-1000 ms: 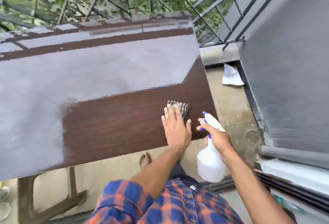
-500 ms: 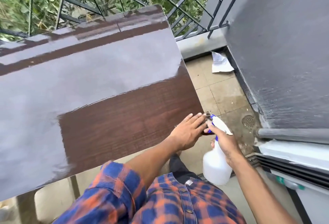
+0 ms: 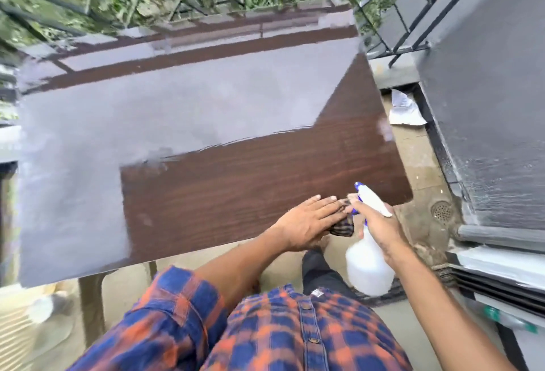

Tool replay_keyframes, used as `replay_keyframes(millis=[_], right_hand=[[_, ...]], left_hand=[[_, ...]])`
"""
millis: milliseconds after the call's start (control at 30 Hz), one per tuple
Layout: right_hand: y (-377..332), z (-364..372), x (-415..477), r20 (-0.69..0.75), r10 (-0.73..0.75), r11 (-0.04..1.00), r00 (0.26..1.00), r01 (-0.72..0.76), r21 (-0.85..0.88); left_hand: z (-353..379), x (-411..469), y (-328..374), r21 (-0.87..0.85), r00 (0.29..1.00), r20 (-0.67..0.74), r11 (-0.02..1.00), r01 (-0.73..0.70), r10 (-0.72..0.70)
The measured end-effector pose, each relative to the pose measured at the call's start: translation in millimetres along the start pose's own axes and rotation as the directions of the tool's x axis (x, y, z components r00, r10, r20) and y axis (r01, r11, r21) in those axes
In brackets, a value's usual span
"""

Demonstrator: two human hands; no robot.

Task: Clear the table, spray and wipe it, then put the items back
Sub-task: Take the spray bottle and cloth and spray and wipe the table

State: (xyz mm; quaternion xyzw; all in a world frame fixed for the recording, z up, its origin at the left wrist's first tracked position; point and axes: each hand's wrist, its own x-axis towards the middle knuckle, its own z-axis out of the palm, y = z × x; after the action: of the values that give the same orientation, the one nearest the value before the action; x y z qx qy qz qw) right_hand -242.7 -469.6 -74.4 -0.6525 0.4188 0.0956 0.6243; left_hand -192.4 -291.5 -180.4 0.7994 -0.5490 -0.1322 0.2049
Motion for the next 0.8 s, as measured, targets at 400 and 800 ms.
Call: replay_keyframes(millis=[400, 800], right_hand=[[4.8, 229.8, -80.5, 0.340, -0.018, 0.980, 0.940, 0.083, -0.179], [2.6, 320.4, -146.0, 0.569, 0.048, 0.875, 0.821, 0.241, -0.421]], left_hand=[[-28.2, -325.5, -47.0, -0.146, 0.689, -0.371, 0.772, 0.618, -0.622], [-61.8, -480.8, -86.2, -0.687, -0.389, -0.314, -0.075, 0.723, -0.866]])
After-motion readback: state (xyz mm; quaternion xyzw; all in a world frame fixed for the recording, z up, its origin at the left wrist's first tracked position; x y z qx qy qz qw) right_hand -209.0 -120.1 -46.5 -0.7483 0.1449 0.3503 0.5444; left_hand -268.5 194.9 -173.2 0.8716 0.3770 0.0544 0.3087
